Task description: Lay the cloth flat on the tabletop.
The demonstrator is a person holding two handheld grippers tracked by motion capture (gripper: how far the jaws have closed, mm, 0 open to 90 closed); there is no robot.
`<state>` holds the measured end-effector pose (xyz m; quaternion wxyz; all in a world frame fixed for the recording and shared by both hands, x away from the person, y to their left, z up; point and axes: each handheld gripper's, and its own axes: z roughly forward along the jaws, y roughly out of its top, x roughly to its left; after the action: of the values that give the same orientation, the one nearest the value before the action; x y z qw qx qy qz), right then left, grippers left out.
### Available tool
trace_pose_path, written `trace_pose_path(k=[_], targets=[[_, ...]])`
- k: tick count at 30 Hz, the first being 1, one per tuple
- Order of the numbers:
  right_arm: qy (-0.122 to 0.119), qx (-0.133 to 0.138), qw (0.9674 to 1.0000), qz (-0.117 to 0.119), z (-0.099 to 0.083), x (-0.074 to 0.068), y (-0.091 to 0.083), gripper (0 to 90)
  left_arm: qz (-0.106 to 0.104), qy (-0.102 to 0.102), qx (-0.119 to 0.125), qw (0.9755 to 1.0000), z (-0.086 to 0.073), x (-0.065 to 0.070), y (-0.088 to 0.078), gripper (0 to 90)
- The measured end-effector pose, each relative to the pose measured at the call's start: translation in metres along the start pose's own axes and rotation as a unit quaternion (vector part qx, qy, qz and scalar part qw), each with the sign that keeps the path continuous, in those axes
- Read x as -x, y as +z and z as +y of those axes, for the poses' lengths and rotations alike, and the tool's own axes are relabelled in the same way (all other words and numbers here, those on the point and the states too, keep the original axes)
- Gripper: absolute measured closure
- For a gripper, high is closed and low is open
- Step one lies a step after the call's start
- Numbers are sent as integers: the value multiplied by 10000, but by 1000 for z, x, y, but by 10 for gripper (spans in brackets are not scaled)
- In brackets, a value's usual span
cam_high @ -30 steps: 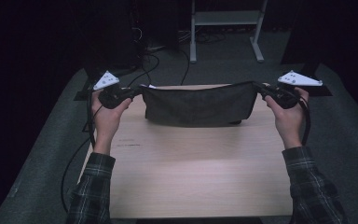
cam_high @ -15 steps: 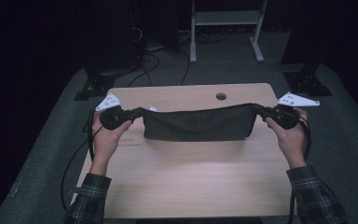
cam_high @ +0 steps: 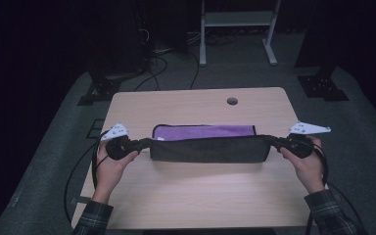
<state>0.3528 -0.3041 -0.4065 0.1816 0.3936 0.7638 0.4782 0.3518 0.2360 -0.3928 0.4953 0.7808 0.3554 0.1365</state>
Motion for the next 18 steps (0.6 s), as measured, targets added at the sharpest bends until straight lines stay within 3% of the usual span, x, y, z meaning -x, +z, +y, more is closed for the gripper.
trace_pose_path(k=[9,18], targets=[[-124,-353,9989,264,-25,-16,-6,861,-130,-155,-392,9990,-38,15,-8,851],[-200,-385,9977,528,-44,-36,-33,861,-270,-262,-456,9982,-63,36,-31,851]])
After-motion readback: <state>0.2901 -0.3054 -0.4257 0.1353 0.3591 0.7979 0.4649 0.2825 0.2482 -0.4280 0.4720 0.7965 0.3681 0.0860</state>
